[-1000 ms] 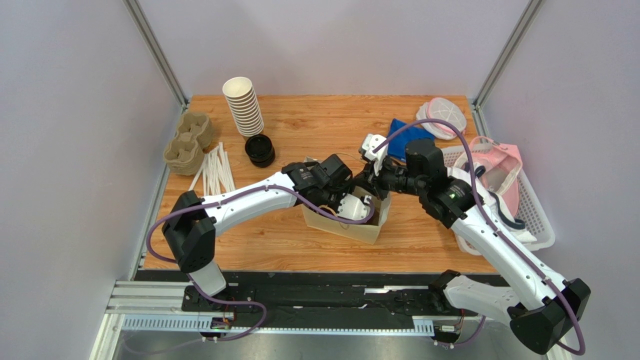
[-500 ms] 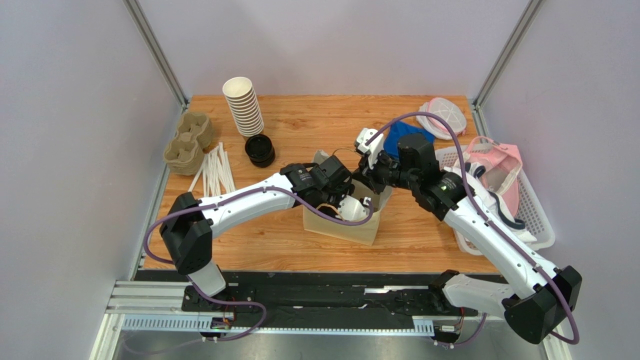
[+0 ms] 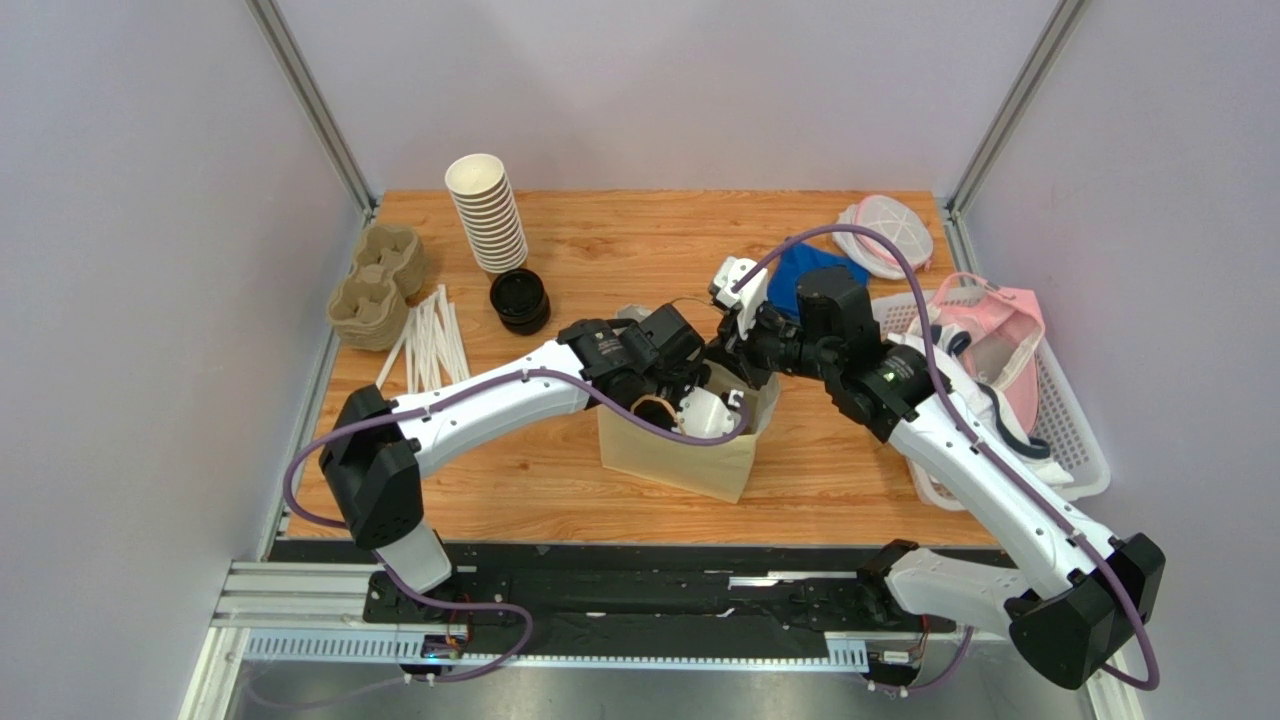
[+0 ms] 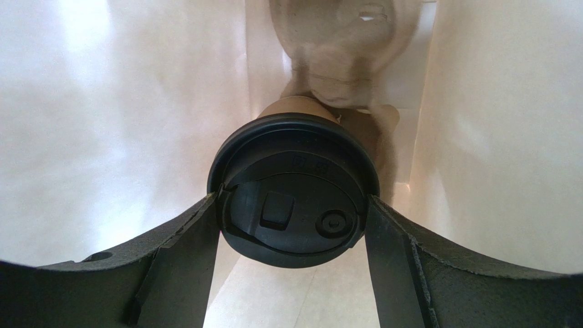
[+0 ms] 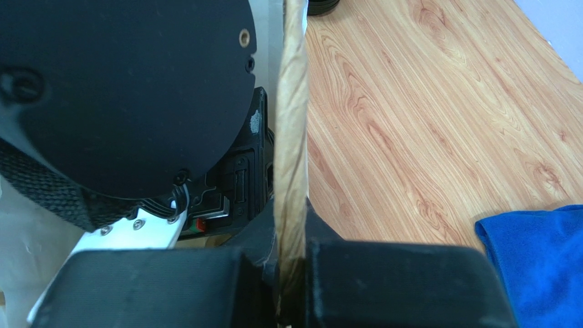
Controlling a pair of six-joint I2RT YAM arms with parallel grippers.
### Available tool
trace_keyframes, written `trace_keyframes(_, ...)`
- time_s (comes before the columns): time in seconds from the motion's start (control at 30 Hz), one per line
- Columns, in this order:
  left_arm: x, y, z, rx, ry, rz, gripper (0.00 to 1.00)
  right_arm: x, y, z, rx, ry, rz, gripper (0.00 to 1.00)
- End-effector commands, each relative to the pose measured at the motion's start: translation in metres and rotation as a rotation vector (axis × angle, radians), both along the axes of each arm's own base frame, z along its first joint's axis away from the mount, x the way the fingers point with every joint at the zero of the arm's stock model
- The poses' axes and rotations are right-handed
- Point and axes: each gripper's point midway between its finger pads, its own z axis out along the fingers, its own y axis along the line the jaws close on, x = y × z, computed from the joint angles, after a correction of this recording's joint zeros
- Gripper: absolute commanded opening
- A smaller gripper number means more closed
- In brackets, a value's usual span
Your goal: Pack the takeout coffee
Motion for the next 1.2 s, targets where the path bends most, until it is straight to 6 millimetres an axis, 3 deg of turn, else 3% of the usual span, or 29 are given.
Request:
trace_keyframes(0.0, -0.010, -0.008, 0.033, -0.069, 0.009, -0.038, 0.76, -0.002, -0.002, -0.001, -0.011, -0.005, 0.011, 0.00)
trace_keyframes(0.4, -0.022, -0.013, 0.063, -0.138, 0.042, -0.068, 0.77, 0.000, -0.002, 0.000, -0.018, -0.025, 0.011, 0.00)
trace_keyframes(0.93, -0.026, -0.008, 0.124, -0.271, 0.028, -0.056, 0.77, 0.002, -0.001, 0.001, -0.017, -0.055, 0.025, 0.00)
trace_keyframes(1.17, -0.026, -0.002, 0.131, -0.274, 0.027, -0.043, 0.77, 0.001, -0.002, 0.002, -0.022, -0.065, 0.028, 0.00)
